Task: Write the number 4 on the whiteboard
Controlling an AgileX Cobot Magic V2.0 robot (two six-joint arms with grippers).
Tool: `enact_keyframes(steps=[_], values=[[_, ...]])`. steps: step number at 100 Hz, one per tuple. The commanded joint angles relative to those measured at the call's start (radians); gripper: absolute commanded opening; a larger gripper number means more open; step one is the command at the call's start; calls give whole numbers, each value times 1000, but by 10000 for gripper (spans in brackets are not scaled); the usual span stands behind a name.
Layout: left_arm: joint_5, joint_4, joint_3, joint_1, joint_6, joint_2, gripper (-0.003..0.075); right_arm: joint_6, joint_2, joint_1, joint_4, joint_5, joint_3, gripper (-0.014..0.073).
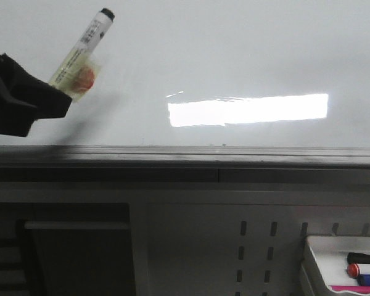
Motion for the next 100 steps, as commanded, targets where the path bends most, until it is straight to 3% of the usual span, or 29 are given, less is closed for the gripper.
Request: enact_keyframes(steps=[1, 10, 17, 34, 39, 100], values=[[-67, 171, -23, -7, 0, -57, -20, -19, 58, 80, 3, -104, -71, -64], [-77, 336, -23, -7, -4, -87, -20, -19, 122, 157, -6, -127, -112, -59], [-105, 406, -18, -7, -4, -99, -20, -19, 170, 201, -8, -155, -138, -7], [-280, 624, 14, -7, -4, -107, -20, -19, 259, 256, -8, -191, -190, 337], [-307, 650, 18, -7, -6, -103, -20, -19, 290, 265, -8, -172, -213, 401], [-345, 656, 22, -7, -6, -102, -20, -23, 523, 328, -8, -176, -394, 388]])
